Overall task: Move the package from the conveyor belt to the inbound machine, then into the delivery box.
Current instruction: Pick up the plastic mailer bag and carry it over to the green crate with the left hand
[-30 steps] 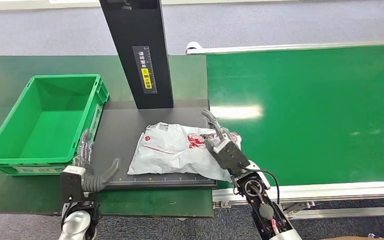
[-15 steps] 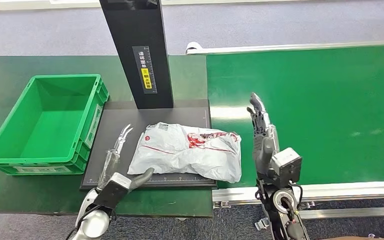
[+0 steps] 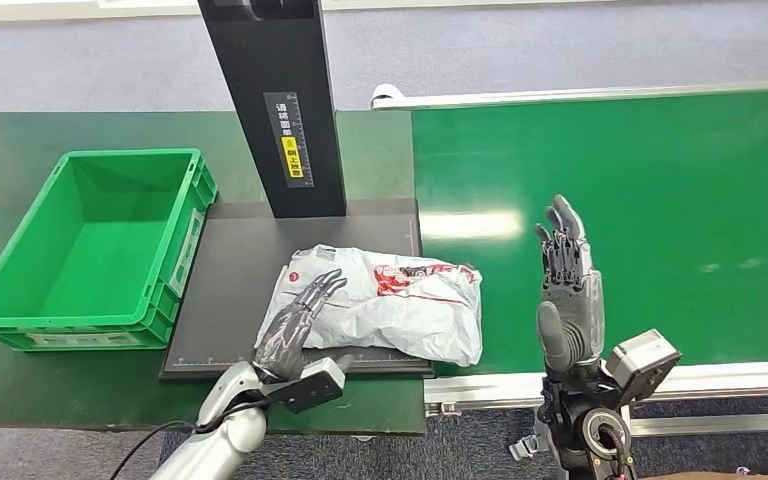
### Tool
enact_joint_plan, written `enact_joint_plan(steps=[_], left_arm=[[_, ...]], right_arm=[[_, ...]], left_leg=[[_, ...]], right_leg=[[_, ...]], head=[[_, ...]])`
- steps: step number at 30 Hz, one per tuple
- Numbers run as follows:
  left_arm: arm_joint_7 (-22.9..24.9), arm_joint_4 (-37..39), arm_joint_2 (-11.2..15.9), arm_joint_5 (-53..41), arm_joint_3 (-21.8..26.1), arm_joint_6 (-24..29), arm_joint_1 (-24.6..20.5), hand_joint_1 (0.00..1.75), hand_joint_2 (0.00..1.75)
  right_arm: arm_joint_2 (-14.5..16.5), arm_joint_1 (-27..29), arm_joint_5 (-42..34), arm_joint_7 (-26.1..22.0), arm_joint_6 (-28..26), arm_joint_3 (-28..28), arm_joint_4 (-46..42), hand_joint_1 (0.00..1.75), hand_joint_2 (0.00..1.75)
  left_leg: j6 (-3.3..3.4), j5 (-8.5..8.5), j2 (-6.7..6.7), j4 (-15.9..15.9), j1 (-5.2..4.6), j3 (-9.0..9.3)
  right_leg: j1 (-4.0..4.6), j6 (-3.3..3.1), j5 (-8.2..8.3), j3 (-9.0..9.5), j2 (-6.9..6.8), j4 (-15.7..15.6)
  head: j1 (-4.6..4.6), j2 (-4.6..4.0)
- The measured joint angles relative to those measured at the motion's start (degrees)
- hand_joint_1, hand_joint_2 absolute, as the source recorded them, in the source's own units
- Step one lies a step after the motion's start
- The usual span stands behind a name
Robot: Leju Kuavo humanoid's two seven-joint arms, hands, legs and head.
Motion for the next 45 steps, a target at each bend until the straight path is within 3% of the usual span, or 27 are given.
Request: enact_joint_plan(steps=[13,14,17,18,26,37,45], left_arm=[[0.02,13.83,-2.15,-0.80,-2.19,2.63,-6.80,0.00,1.75],[0.33,15.17,-2.63,-0.78,-2.26,2.94,-7.67,0.31,1.75],[1.49,19.50,-4.45,-0.22,-2.35,3.41,-10.17,1.62,1.75],[1.71,20.86,-5.10,0.08,-2.35,3.64,-10.80,1.75,1.75],[1.83,26.61,-8.18,1.10,-2.31,5.39,-13.81,1.75,1.75],[1.82,28.41,-9.01,1.22,-2.31,5.73,-15.02,1.75,1.75],[0.61,28.82,-9.06,2.81,-1.88,10.97,-14.86,1.75,1.75]], right_arm=[[1.13,0.35,-0.37,0.47,0.44,0.01,-1.33,0.00,1.75],[1.29,0.29,-0.44,0.57,0.44,0.01,-1.50,0.00,1.75],[1.83,-0.19,-0.56,1.28,0.45,0.03,-1.73,0.00,1.75],[1.99,-0.36,-0.57,1.51,0.44,0.03,-1.74,0.00,1.75],[2.51,-0.63,-0.70,1.89,0.23,0.04,-1.74,0.00,1.75],[2.78,-0.68,-0.71,1.98,0.01,0.02,-1.74,0.00,1.75],[2.84,-0.69,-0.68,2.04,-0.91,-0.48,-1.74,0.00,1.75]], left_leg=[[0.00,0.00,-0.05,0.00,0.00,0.00],[0.01,0.01,-0.06,0.00,0.00,0.01],[0.03,0.03,-0.07,0.00,-0.01,0.05],[0.04,0.03,-0.08,0.00,-0.01,0.06],[0.05,0.04,-0.16,0.01,-0.01,0.05],[0.05,0.04,-0.14,0.01,-0.01,0.05],[0.05,0.03,-0.11,0.00,-0.01,0.05]], right_leg=[[0.00,0.00,0.00,0.04,-0.02,0.00],[0.00,0.00,0.00,0.06,-0.02,0.00],[0.00,0.01,0.01,0.12,-0.02,0.00],[-0.01,0.01,0.01,0.12,-0.02,0.00],[-0.02,0.02,0.02,0.13,-0.05,0.00],[-0.02,0.02,0.02,0.13,-0.04,0.00],[-0.01,0.02,0.02,0.11,-0.03,0.00]], head=[[0.00,0.00],[0.00,0.00],[0.00,0.00],[0.01,0.00],[-0.01,0.00],[0.01,0.01],[-0.01,0.00]])
